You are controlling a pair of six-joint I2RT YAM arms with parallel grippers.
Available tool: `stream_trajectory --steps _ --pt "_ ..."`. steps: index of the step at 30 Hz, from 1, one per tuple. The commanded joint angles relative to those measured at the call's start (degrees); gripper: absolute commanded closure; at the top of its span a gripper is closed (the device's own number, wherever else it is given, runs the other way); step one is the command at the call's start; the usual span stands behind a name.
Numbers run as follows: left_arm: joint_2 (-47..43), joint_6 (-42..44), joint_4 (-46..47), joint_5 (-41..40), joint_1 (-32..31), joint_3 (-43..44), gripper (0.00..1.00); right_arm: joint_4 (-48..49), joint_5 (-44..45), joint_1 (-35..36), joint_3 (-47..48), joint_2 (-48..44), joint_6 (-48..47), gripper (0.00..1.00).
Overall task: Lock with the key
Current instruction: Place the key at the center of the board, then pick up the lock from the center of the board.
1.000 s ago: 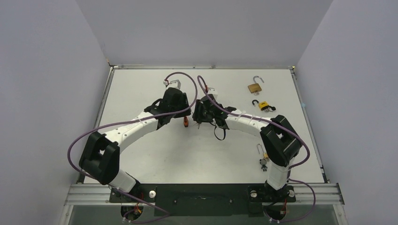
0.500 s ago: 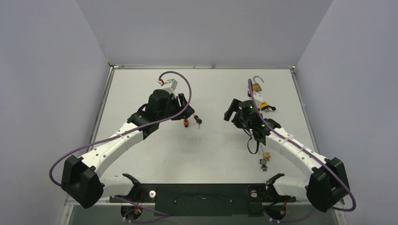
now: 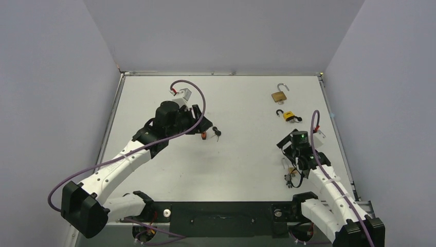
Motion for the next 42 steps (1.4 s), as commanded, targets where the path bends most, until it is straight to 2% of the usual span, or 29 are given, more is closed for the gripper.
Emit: stream_trajectory --steps 1,6,14,23,31,38,42 --pt "-1.8 -0.1 3.4 2.1 1.5 -0.7 0.5 -3.8 -0.6 -5.7 -3.1 -1.5 5.2 0.16" --pt "-2.3 0.0 3.5 4.3 4.4 -1.5 0.5 -6.6 0.7 -10.1 -5.6 -3.1 9.5 0.19" --pt "-2.4 -0.5 3.8 5.8 6.6 -1.6 0.5 -10.9 1.8 -12.6 -5.2 -3.0 16.5 0.31" --pt "-1.8 -1.3 4.6 6.0 6.9 -2.1 0.51 -11.3 -0.3 -13.7 -3.6 3.0 17.4 0.35" --pt "-1.3 -1.7 4.8 6.8 8.1 -2.1 0.5 -10.0 -1.6 -15.7 -4.1 6.4 18.6 0.46" --pt "-0.7 -2.2 5.5 7.6 8.8 -2.5 0.51 -8.2 -3.4 -15.8 -4.8 8.4 18.8 0.51" --pt "-0.4 -2.8 5.8 7.7 9.1 -2.7 0.51 -7.7 -4.6 -15.8 -4.8 11.2 18.2 0.6"
